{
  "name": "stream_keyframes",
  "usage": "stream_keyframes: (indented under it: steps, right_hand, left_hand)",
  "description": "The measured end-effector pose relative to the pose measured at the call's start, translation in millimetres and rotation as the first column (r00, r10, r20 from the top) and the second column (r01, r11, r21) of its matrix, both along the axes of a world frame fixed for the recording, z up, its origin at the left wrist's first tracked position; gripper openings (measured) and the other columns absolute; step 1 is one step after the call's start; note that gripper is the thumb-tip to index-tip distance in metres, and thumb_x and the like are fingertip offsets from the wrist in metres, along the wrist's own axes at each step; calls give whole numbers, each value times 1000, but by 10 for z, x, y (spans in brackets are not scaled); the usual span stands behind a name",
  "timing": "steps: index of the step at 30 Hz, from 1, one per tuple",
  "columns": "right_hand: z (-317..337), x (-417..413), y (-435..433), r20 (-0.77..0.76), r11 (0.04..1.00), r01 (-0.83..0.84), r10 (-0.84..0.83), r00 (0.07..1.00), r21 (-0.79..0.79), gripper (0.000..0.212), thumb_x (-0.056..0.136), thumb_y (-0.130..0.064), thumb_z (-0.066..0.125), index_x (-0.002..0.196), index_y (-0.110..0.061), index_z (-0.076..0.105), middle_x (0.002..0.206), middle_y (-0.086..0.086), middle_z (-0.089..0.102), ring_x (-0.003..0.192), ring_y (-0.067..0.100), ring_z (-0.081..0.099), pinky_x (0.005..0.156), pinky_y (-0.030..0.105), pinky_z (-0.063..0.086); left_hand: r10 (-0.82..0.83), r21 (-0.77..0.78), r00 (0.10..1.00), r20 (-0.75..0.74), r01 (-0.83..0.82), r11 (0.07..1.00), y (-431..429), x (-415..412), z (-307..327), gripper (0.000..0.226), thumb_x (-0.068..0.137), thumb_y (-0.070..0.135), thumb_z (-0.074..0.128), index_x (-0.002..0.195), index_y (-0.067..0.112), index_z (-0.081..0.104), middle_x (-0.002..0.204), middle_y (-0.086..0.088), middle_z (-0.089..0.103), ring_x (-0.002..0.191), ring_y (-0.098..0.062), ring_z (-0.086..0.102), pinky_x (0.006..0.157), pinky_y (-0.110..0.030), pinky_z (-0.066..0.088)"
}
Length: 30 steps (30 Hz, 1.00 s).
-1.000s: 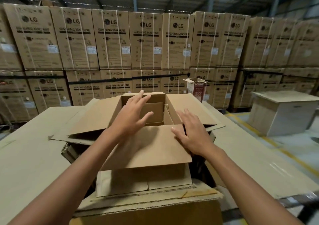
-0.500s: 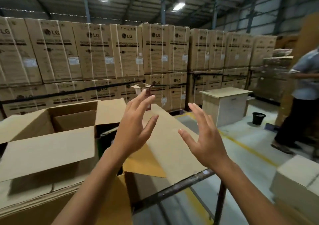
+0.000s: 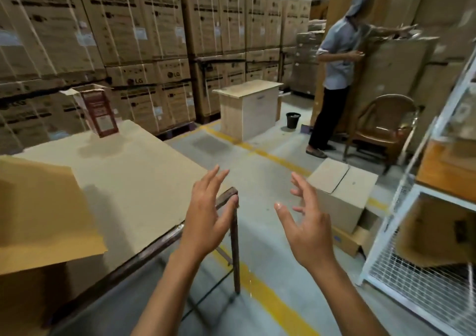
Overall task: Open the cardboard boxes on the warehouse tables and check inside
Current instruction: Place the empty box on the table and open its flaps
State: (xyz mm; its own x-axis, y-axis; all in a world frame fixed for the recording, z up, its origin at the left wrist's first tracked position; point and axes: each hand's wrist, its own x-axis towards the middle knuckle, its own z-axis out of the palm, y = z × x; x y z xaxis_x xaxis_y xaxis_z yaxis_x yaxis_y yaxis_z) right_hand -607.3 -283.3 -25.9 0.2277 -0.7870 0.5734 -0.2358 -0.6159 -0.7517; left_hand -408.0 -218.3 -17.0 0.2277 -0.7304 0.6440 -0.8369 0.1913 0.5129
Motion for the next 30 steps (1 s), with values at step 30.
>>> stream_keyframes:
  steps: [30]
  right_hand:
    - [-1480,1452,-5015,-40,934,-70,90,995,350,44,87,-45,58,127,-26,60,120,-12,58,108,0,56,81,33,56]
  left_hand:
    - [208,208,906,-368,-138,968,-4536,1339,-1536,51,93,47,53,140,27,52,132,9,54,126,-10,52,98,-34,49]
